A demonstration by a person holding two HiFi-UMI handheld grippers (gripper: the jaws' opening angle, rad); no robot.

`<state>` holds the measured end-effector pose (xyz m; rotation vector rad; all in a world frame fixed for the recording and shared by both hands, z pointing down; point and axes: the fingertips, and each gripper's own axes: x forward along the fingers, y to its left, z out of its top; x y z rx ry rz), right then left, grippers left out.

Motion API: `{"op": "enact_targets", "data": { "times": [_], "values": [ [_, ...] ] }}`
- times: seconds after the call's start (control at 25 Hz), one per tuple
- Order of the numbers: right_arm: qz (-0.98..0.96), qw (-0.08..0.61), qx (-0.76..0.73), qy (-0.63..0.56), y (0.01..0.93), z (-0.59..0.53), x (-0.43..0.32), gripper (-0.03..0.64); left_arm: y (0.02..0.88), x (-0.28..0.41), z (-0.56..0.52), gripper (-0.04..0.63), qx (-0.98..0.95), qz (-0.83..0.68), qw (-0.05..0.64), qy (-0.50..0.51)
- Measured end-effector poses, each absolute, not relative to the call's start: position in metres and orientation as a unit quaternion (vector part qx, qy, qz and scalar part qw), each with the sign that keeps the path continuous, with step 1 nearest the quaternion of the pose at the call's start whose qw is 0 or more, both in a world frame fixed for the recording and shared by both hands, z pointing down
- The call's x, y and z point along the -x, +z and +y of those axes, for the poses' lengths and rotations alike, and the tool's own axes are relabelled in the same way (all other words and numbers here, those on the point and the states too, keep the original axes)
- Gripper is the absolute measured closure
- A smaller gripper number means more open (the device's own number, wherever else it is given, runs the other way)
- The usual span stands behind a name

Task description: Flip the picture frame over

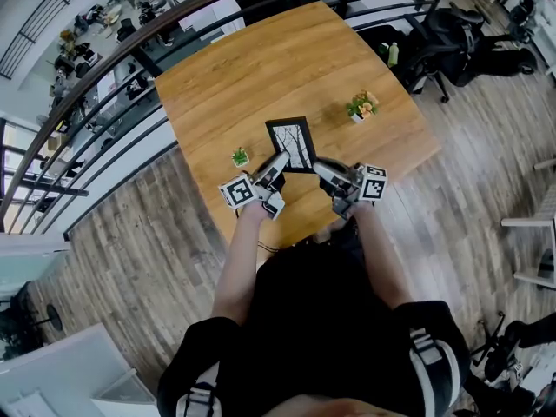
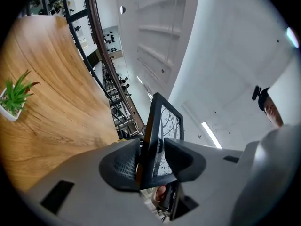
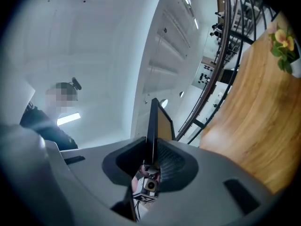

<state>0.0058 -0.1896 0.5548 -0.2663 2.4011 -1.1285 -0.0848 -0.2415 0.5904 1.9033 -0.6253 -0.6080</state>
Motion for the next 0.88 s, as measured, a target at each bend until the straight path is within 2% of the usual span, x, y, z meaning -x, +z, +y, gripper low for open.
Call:
{"op": "enact_targets", "data": {
  "times": [0.12, 0.28, 0.72, 0.88],
  "values": [
    [0.877, 0.222, 0.120, -0.410, 0.562, -0.191, -0.010, 0.532, 0.596, 0.086, -0.241, 0.426, -0.780, -0.273, 0.507, -0.246],
    [0.888, 0.165, 0.166, -0.396, 0.586, -0.193, -0.013, 0.539, 0.596, 0.090, -0.243, 0.453, -0.776, -0.282, 0.504, -0.254],
    [0.880, 0.142, 0.227, -0.393, 0.604, -0.202, -0.020, 0.538, 0.598, 0.087, -0.241, 0.477, -0.813, -0.305, 0.451, -0.206],
    [0.887, 0.082, 0.266, -0.368, 0.620, -0.204, -0.018, 0.534, 0.605, 0.086, -0.241, 0.480, -0.821, -0.333, 0.430, -0.174]
  ]
}}
